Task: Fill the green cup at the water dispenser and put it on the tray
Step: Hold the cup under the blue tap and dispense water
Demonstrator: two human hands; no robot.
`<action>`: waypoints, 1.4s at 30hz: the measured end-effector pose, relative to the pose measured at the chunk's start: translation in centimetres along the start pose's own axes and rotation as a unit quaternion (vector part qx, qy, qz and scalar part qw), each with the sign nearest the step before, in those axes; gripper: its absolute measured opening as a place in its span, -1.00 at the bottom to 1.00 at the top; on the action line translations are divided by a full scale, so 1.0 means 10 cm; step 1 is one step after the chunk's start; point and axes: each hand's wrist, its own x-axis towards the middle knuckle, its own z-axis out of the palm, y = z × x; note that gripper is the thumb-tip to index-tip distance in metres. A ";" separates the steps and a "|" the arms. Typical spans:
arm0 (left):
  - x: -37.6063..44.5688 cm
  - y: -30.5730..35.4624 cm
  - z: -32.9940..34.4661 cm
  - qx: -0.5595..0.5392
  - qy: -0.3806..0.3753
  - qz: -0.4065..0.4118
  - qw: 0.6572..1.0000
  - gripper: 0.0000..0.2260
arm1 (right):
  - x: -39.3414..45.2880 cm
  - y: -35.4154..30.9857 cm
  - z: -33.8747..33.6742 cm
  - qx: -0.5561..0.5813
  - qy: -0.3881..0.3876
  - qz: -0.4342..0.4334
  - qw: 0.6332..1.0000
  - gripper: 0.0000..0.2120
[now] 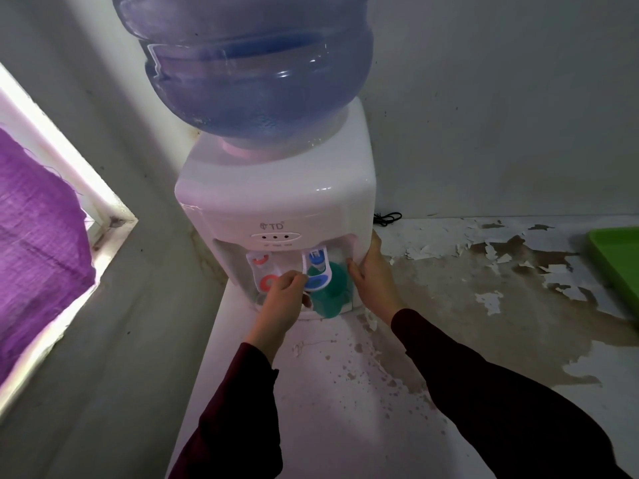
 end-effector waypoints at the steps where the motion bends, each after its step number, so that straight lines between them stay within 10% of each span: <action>1: 0.00 0.01 -0.01 -0.006 -0.008 -0.006 1.000 -0.76 | 0.00 0.00 0.00 0.000 -0.001 -0.002 1.000 -0.39; 42: -0.08 -0.10 -0.06 -0.112 -0.049 0.013 0.992 -0.72 | -0.03 -0.01 -0.02 -0.034 -0.012 0.012 0.999 -0.33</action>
